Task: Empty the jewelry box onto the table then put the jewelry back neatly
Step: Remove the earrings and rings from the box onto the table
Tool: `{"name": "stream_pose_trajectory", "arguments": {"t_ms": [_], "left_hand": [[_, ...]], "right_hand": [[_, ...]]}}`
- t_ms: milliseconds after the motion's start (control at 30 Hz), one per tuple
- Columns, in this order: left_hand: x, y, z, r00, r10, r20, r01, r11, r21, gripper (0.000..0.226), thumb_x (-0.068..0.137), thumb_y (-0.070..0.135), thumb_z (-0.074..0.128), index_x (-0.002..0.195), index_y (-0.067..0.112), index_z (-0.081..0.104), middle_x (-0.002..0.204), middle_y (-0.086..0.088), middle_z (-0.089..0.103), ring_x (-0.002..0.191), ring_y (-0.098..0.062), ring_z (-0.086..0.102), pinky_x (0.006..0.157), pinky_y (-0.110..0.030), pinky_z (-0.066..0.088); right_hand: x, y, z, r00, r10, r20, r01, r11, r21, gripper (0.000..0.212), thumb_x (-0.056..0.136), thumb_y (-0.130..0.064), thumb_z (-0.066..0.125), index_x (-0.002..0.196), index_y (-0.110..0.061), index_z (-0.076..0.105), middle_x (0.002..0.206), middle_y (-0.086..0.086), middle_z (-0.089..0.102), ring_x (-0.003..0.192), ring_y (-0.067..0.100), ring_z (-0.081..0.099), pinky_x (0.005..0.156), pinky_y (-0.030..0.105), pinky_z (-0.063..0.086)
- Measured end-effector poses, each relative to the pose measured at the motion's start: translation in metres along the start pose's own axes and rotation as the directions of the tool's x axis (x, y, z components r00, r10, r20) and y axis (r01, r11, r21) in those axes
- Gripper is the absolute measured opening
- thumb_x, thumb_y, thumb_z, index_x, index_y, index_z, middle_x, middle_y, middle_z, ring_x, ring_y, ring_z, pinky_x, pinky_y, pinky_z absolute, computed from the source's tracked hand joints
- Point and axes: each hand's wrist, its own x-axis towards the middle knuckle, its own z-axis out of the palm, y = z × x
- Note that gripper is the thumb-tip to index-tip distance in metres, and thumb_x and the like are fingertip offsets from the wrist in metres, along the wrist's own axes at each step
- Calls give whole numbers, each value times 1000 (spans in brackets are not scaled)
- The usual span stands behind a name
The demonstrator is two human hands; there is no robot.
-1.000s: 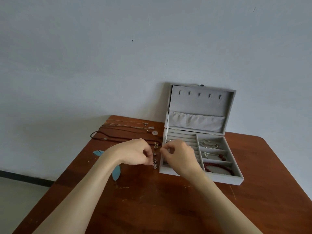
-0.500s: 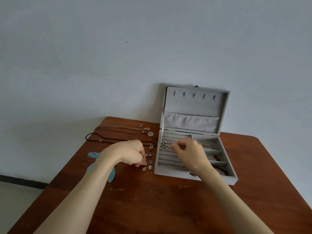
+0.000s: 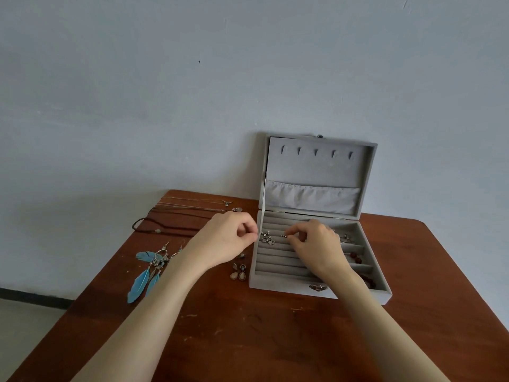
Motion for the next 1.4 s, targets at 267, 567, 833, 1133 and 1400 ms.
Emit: {"name": "stream_pose_trajectory", "arguments": {"t_ms": [267, 567, 833, 1133, 1400], "left_hand": [[10, 17, 25, 989, -16, -147, 58, 956, 287, 28, 95, 31, 45, 121, 29, 57, 126, 0, 52, 111, -20, 55, 77, -31, 43], [15, 20, 26, 977, -43, -209, 109, 942, 318, 27, 95, 29, 47, 119, 27, 59, 130, 1, 51, 114, -19, 53, 75, -29, 43], [18, 22, 42, 982, -27, -186, 111, 879, 463, 25, 92, 20, 52, 114, 20, 63, 112, -2, 50, 106, -20, 49, 67, -30, 43], [29, 29, 33, 994, -97, -54, 112, 853, 511, 24, 90, 17, 54, 114, 14, 59, 116, -7, 48, 110, -24, 43, 77, -34, 46], [40, 27, 24, 970, -177, 166, 96, 908, 408, 14, 89, 7, 46, 95, 19, 47, 104, -4, 33, 99, -19, 32, 73, -30, 43]], "right_hand": [[16, -15, 12, 993, -66, 97, 80, 987, -142, 25, 93, -32, 49, 110, -29, 66, 110, 1, 58, 112, 21, 48, 96, 37, 31], [30, -21, 14, 993, -14, 116, 28, 991, -127, 19, 88, -35, 55, 93, -24, 70, 102, 0, 67, 106, 19, 53, 93, 37, 31], [25, -1, -1, 997, 76, -4, -74, 980, 186, 13, 87, -24, 58, 87, -19, 71, 69, -9, 59, 81, 18, 60, 89, 43, 47], [24, 5, -23, 999, 51, 9, -51, 919, 392, 10, 87, -19, 61, 86, -13, 69, 66, -8, 60, 60, 3, 51, 64, 18, 44], [25, 10, -24, 998, 50, 24, -56, 905, 422, 12, 88, -19, 60, 88, -11, 70, 67, -5, 60, 59, 3, 50, 64, 20, 44]]}}
